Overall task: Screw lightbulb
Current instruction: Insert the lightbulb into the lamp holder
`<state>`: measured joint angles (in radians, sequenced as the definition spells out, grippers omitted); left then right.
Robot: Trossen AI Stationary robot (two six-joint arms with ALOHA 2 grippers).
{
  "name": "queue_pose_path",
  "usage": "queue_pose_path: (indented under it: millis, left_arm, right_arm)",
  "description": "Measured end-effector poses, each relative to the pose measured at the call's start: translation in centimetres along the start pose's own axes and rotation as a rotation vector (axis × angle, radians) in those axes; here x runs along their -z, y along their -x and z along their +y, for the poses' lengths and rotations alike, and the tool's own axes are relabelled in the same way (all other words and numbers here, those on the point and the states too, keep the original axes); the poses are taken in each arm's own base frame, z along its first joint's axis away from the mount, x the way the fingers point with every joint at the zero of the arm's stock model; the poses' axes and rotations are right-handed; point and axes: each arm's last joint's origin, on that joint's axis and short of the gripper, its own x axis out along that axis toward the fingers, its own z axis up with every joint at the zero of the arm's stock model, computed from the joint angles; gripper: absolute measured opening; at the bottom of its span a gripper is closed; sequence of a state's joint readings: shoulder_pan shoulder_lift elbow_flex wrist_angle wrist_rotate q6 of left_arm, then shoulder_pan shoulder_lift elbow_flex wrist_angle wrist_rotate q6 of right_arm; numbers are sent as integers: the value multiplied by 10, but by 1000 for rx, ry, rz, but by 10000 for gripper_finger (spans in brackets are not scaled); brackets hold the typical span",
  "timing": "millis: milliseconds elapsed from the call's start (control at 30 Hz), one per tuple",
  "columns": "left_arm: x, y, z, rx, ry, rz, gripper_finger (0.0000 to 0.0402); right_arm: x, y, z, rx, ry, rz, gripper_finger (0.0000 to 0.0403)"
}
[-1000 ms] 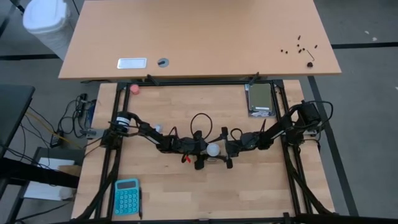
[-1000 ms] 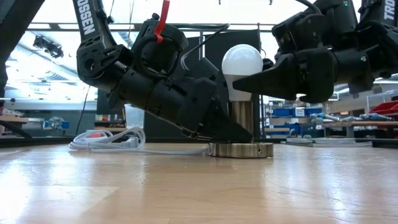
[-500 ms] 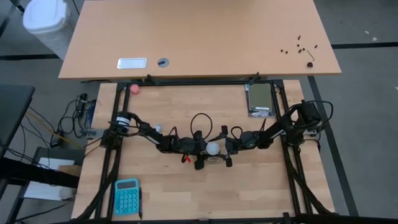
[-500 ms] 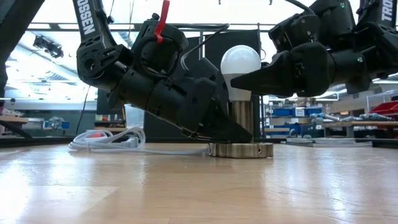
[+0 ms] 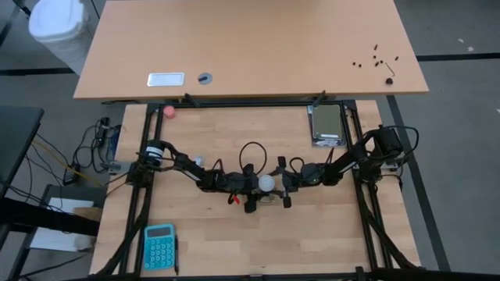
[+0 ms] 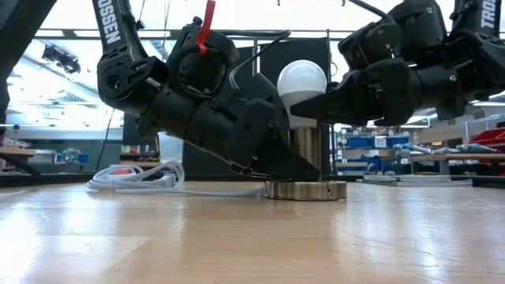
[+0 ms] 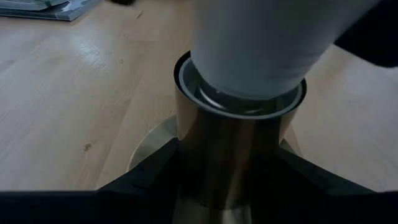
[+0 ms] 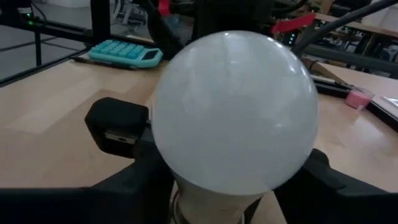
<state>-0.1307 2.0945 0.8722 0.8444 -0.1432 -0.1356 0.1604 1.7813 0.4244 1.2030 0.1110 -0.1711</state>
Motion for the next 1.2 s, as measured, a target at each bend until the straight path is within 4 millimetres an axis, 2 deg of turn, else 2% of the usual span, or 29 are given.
queue_pose_path:
  millis: [167, 367, 1000, 1200]
  left_arm:
    - [0, 0, 0, 0, 0, 1, 213]
    - [0, 0, 0, -1, 0, 1, 213]
    - [0, 0, 0, -3, 0, 2, 213]
    - [0, 0, 0, -5, 6, 1, 213]
  right_arm:
    - [0, 0, 0, -2, -2, 0, 212]
    - [0, 0, 0, -2, -26, 3, 194]
    - [6, 0, 2, -11, -130, 63, 192]
    - [7, 1, 1, 10, -136, 81, 205]
